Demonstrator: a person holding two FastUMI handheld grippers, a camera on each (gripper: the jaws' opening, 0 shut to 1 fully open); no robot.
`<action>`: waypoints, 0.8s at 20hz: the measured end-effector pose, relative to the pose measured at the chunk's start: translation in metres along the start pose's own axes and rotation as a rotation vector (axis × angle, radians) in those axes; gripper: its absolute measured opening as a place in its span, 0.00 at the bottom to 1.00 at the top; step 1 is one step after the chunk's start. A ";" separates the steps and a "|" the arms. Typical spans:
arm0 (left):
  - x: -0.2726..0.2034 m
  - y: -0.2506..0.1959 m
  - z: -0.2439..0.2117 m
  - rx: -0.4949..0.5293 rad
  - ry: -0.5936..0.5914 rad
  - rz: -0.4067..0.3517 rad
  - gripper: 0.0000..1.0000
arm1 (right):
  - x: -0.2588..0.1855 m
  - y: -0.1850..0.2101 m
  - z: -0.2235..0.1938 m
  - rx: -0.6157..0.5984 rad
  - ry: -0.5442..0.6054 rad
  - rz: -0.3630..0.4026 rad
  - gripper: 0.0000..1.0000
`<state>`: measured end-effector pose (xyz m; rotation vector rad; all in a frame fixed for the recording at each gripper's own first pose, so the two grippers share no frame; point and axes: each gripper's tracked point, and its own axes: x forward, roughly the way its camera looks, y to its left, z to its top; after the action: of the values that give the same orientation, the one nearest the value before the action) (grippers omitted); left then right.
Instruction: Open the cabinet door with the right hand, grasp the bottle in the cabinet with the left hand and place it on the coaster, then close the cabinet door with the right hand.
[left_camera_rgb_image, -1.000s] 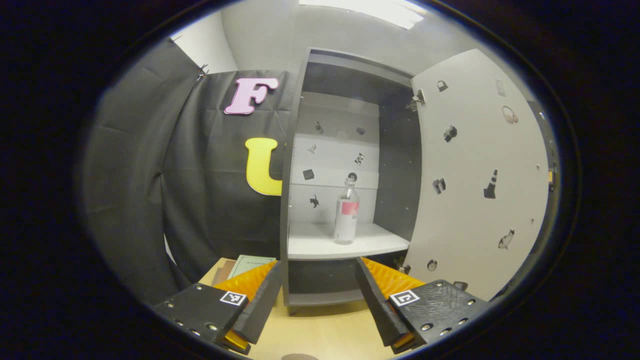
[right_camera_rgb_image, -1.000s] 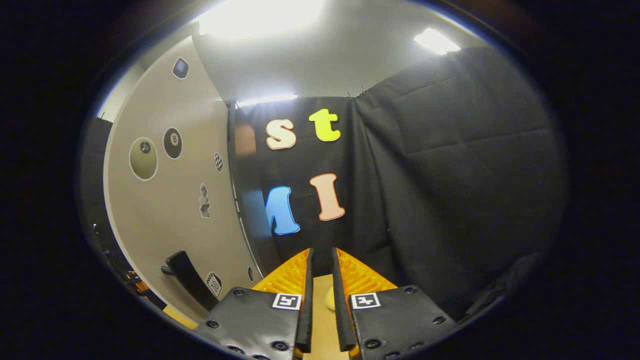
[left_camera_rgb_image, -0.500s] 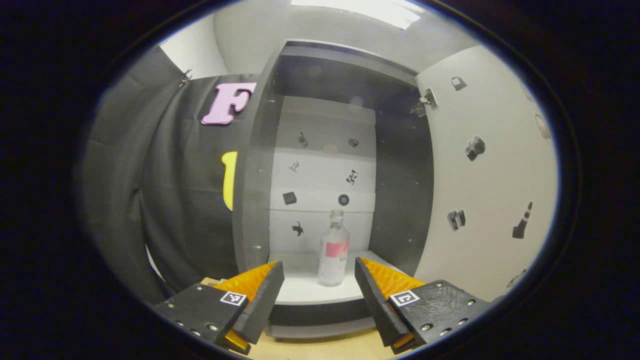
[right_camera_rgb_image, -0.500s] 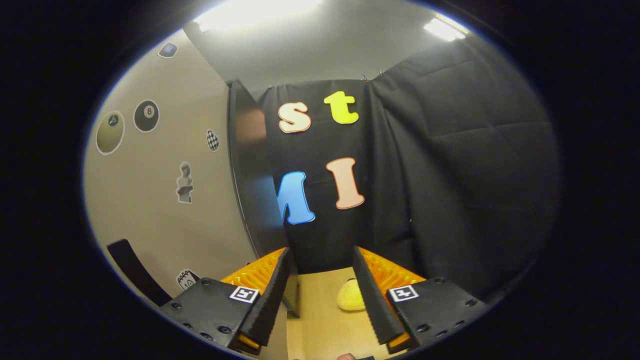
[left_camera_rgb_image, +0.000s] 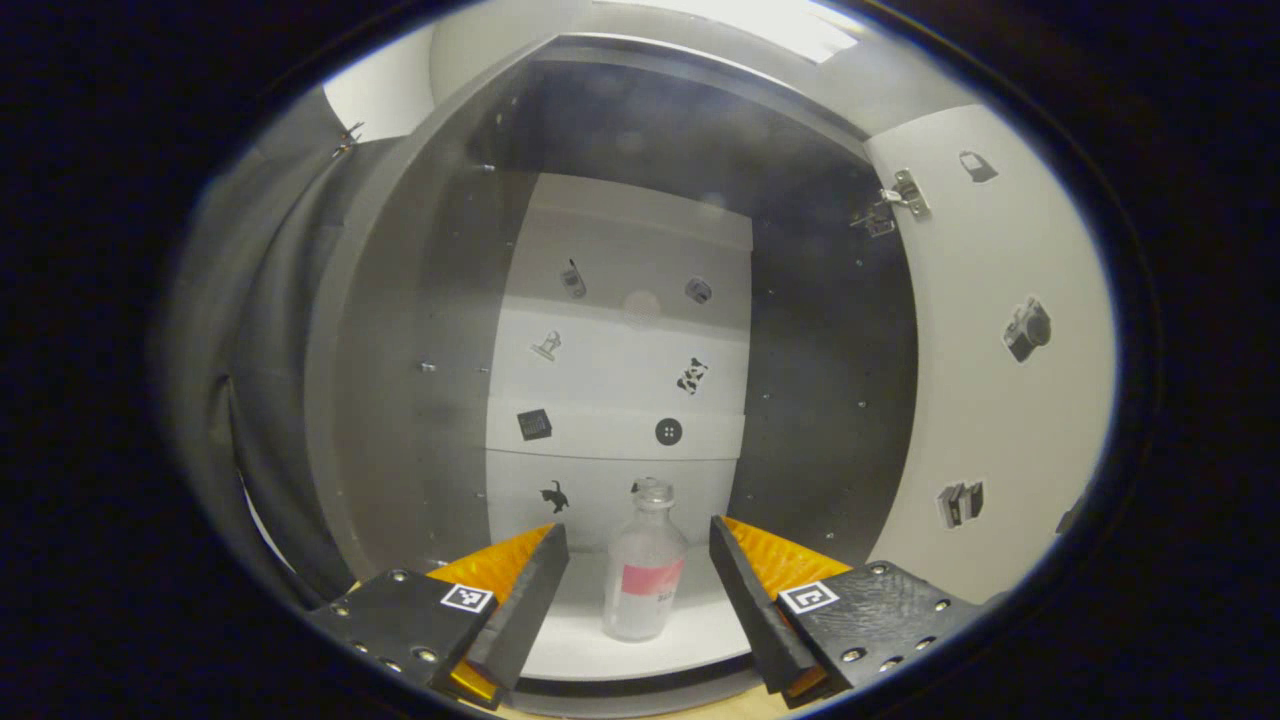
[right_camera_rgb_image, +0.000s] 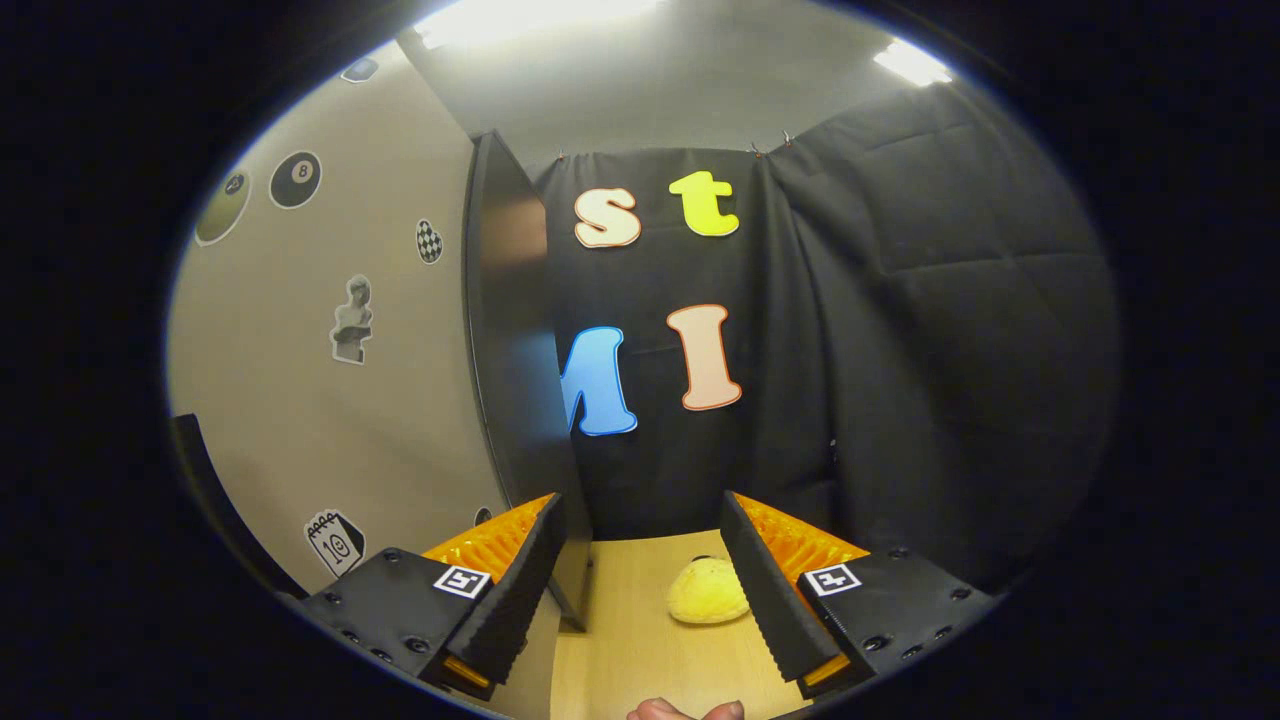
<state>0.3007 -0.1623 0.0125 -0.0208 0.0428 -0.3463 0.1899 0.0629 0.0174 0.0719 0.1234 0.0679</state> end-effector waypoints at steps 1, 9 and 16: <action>0.008 0.000 -0.004 0.010 0.005 -0.001 0.86 | 0.001 -0.002 -0.006 0.013 0.018 0.000 0.98; 0.067 -0.003 -0.042 0.006 0.061 -0.023 0.86 | 0.007 -0.021 -0.010 0.028 0.029 -0.043 0.98; 0.096 -0.001 -0.074 -0.018 0.120 -0.033 0.86 | 0.020 -0.024 -0.011 0.023 0.024 -0.057 0.98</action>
<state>0.3872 -0.1966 -0.0649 -0.0185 0.1642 -0.3795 0.2093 0.0416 0.0020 0.0908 0.1497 0.0108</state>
